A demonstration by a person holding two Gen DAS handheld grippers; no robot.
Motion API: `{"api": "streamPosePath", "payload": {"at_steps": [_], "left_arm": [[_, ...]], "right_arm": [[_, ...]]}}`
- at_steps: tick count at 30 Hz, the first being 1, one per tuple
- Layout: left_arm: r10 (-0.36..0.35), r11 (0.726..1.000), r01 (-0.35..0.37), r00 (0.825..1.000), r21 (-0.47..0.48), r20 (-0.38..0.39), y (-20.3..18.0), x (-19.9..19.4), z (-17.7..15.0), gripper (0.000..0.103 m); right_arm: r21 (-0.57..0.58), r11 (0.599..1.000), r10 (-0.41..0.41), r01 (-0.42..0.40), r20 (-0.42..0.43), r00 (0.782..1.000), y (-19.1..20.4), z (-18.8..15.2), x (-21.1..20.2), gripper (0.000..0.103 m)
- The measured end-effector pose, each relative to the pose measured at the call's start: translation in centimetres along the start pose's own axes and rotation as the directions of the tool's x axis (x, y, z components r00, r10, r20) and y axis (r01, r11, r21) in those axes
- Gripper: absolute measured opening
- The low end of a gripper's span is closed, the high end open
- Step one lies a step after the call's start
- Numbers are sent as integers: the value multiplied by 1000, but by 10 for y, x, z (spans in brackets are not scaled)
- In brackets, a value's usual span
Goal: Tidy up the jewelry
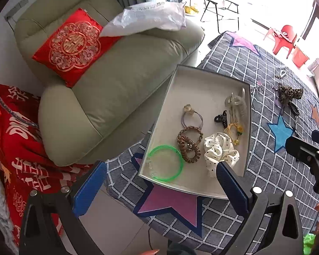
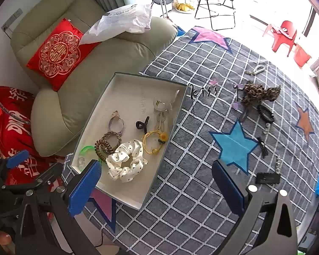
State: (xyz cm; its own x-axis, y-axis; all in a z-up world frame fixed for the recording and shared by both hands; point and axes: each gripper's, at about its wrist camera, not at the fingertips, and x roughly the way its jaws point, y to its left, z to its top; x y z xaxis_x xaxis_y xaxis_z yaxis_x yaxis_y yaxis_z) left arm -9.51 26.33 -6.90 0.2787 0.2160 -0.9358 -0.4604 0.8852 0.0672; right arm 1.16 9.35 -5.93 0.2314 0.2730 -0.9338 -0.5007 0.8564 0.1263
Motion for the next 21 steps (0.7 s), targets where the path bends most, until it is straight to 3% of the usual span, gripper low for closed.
{"api": "streamPosePath", "payload": {"at_steps": [6, 21], "left_arm": [[4, 1000, -4, 1000, -5, 14, 2, -15, -5, 103], [-5, 1000, 6, 1000, -8, 18, 2, -26, -11, 103]], "right_arm": [[5, 1000, -19, 18, 46, 999, 8, -2, -20, 103], [-1, 999, -37, 37, 44, 998, 6, -3, -28, 103]]}}
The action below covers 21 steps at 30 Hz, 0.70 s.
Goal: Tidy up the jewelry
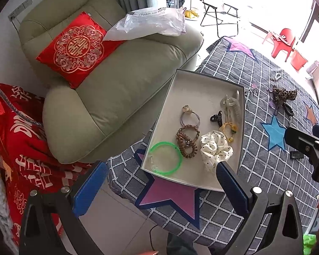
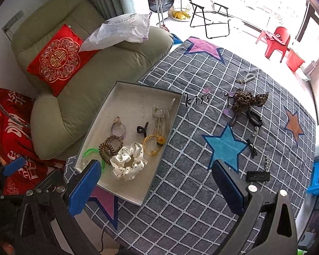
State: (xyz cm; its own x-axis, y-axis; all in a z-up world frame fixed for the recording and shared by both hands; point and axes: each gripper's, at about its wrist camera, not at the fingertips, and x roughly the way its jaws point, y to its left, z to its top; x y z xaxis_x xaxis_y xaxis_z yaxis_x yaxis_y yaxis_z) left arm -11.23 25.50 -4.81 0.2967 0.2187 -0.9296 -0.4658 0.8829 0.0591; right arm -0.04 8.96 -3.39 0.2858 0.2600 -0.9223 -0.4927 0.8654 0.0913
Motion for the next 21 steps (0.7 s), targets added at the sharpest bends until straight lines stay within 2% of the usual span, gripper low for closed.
{"api": "streamPosePath", "payload": {"at_steps": [21], "left_arm": [[4, 1000, -4, 1000, -4, 2, -1, -1, 3, 103]], "right_arm": [[2, 1000, 2, -2, 1, 1000, -1, 0, 0, 103]]}}
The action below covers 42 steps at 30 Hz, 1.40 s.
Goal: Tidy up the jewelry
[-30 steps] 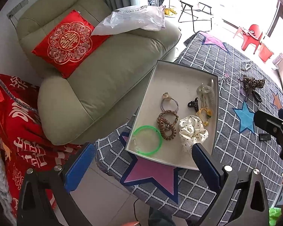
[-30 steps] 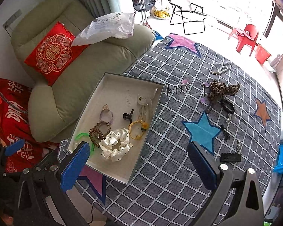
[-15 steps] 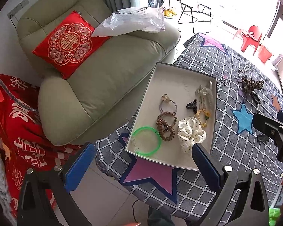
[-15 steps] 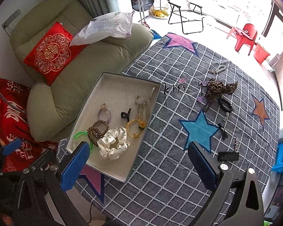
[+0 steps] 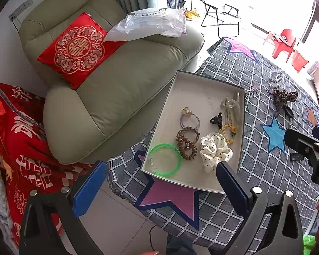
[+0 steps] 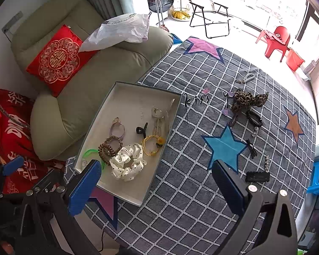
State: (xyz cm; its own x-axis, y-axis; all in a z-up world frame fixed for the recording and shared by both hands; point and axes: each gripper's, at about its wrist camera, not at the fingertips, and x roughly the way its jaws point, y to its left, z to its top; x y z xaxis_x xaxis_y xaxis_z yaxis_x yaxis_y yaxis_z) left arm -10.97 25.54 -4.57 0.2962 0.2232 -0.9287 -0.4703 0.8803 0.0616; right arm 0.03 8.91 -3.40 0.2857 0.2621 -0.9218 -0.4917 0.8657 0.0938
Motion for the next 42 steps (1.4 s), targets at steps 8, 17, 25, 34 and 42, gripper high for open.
{"api": "streamPosePath", "payload": {"at_steps": [8, 17, 25, 34, 42], "left_arm": [[0, 1000, 0, 1000, 2, 0, 0, 0, 0, 103], [2, 1000, -2, 1000, -2, 2, 0, -1, 0, 103], [4, 1000, -4, 1000, -4, 2, 0, -2, -1, 103], [5, 1000, -5, 1000, -6, 3, 0, -2, -2, 103], [6, 1000, -6, 1000, -7, 3, 1, -3, -3, 103]], "right_arm": [[-1, 1000, 0, 0, -1, 1000, -1, 0, 0, 103], [-1, 1000, 0, 0, 0, 1000, -1, 0, 0, 103], [-2, 1000, -1, 1, 1, 1000, -1, -1, -1, 103], [0, 1000, -1, 1, 0, 1000, -1, -1, -1, 103], [1, 1000, 1, -1, -1, 1000, 0, -2, 0, 103]]}}
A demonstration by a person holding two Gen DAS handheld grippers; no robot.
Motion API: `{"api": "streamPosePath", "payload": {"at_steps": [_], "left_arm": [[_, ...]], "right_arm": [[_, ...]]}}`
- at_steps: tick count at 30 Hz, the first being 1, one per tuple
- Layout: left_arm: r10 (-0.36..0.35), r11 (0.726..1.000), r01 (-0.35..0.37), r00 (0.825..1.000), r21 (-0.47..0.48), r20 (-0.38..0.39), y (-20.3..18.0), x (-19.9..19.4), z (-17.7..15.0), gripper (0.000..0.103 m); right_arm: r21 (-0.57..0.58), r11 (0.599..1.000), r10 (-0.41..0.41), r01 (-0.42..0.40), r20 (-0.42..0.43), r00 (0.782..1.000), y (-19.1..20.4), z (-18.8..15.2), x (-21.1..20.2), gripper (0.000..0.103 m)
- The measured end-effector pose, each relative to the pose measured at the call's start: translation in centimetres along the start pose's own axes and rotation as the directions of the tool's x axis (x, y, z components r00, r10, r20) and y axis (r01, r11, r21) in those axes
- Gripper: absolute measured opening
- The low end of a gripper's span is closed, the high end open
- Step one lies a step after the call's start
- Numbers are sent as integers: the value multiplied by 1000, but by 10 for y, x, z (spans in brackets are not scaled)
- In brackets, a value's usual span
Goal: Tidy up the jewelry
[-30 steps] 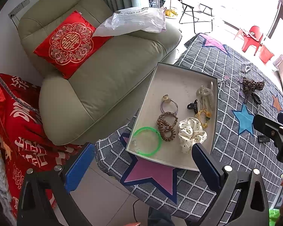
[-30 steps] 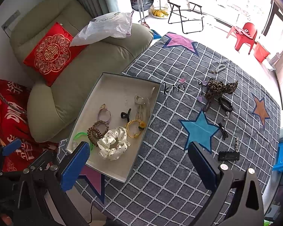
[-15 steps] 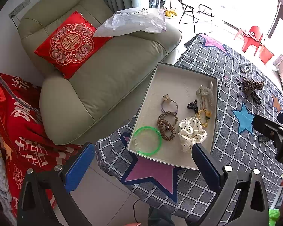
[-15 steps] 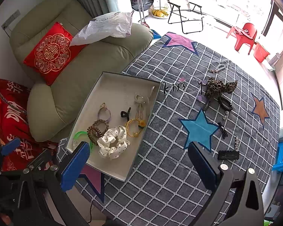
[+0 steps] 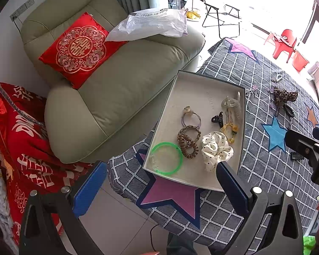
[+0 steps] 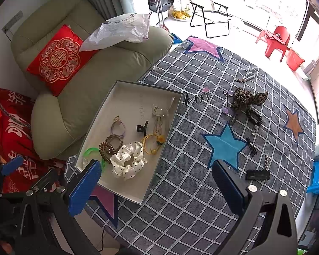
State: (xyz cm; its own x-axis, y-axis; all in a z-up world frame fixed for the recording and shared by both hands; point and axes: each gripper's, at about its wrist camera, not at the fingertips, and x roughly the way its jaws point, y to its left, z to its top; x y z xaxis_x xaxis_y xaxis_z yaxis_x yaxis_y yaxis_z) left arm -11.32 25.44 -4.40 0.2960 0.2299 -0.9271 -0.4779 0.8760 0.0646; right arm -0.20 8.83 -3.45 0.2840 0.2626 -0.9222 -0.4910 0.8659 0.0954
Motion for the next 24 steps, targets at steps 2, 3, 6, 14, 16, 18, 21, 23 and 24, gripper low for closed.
{"api": "streamPosePath", "payload": {"at_steps": [2, 3, 6, 14, 16, 18, 21, 23, 24], "left_arm": [[2, 1000, -2, 1000, -1, 0, 1, -1, -1, 103], [2, 1000, -2, 1000, -2, 0, 1, -1, -1, 103], [2, 1000, -2, 1000, -1, 0, 1, -1, -1, 103], [1, 1000, -1, 1000, -1, -1, 1, -1, -1, 103], [1, 1000, -1, 1000, -2, -1, 1, -1, -2, 103], [-2, 1000, 2, 1000, -8, 1, 2, -1, -3, 103], [-21, 1000, 21, 1000, -22, 15, 7, -3, -6, 103], [-17, 1000, 18, 999, -17, 28, 7, -4, -6, 103], [-11, 1000, 11, 1000, -12, 29, 6, -3, -6, 103]], "right_arm": [[-1, 1000, 0, 0, 0, 1000, 0, 0, 0, 103], [-1, 1000, 0, 0, 0, 1000, 0, 0, 0, 103], [0, 1000, 0, 0, 0, 1000, 0, 0, 0, 103], [1, 1000, 0, 0, -1, 1000, 1, 0, 0, 103], [0, 1000, -1, 1, -1, 1000, 1, 0, 0, 103], [1, 1000, 0, 0, -1, 1000, 1, 0, 0, 103], [1, 1000, -1, 1, -3, 1000, 1, 0, 1, 103], [2, 1000, -1, 1, -6, 1000, 2, -2, 2, 103], [2, 1000, -1, 1, -7, 1000, 3, -3, 3, 103]]}}
